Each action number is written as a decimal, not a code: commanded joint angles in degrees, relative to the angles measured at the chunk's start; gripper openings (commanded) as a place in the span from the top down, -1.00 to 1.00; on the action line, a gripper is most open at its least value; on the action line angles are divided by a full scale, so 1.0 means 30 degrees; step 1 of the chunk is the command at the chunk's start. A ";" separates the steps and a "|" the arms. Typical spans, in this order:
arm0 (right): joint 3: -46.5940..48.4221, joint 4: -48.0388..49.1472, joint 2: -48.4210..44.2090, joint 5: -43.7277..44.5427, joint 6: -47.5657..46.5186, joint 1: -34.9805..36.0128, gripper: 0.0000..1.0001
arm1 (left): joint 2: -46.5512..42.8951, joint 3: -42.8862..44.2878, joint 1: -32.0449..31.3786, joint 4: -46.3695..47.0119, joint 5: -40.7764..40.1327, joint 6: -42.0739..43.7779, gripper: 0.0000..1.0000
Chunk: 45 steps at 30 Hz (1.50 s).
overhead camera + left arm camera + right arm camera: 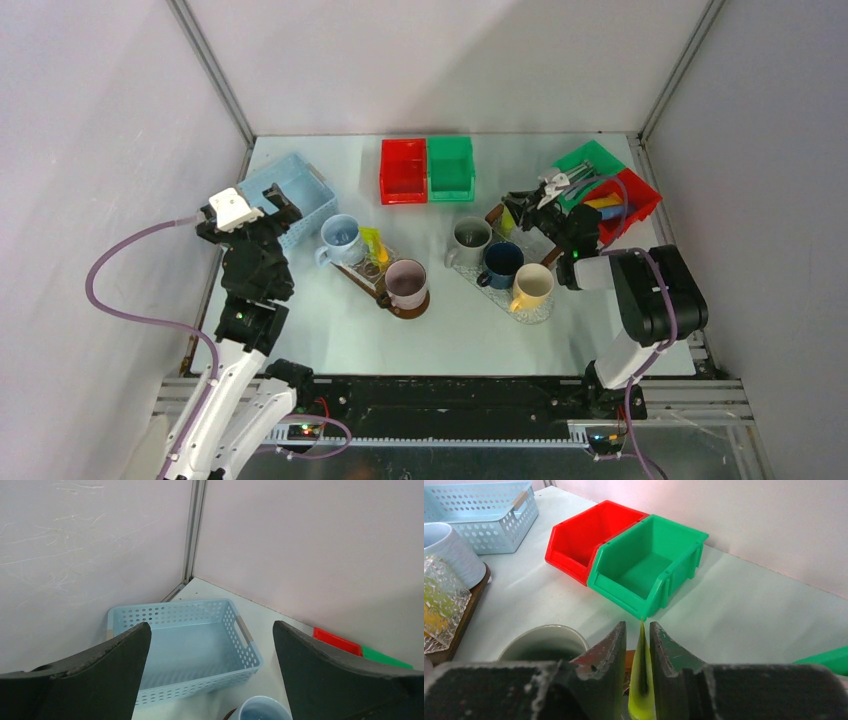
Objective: Prepare toiletry sets of a toothbrush and toothpaste on the tray
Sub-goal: Place the toothpaste in the toothpaste holder.
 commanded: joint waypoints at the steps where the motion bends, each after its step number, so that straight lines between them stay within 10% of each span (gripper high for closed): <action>1: -0.0127 0.1449 -0.0559 -0.0098 -0.0174 -0.0004 0.35 | -0.0086 -0.0091 0.0132 0.0864 -0.0446 0.0309 -0.97; 15: 0.0175 -0.4404 -0.7099 0.1721 0.0444 -0.1167 -0.98 | -0.0628 -0.0043 0.0143 0.0707 -0.0188 0.0061 -0.97; 27: 0.7278 -2.4876 -0.9647 1.0333 0.6139 -0.4484 -0.99 | -0.1510 0.0045 0.0147 0.0535 0.0040 -0.0331 -0.97; 37: 0.7542 -2.5740 -0.8101 1.1236 0.9756 -0.6408 -0.97 | -0.1857 0.0077 0.0150 0.0376 0.0256 -0.0516 -0.97; 45: 0.8746 -2.7638 -0.5487 1.2832 1.4847 -0.7083 -0.56 | -0.1977 0.0066 0.0150 0.0369 0.0239 -0.0351 -0.97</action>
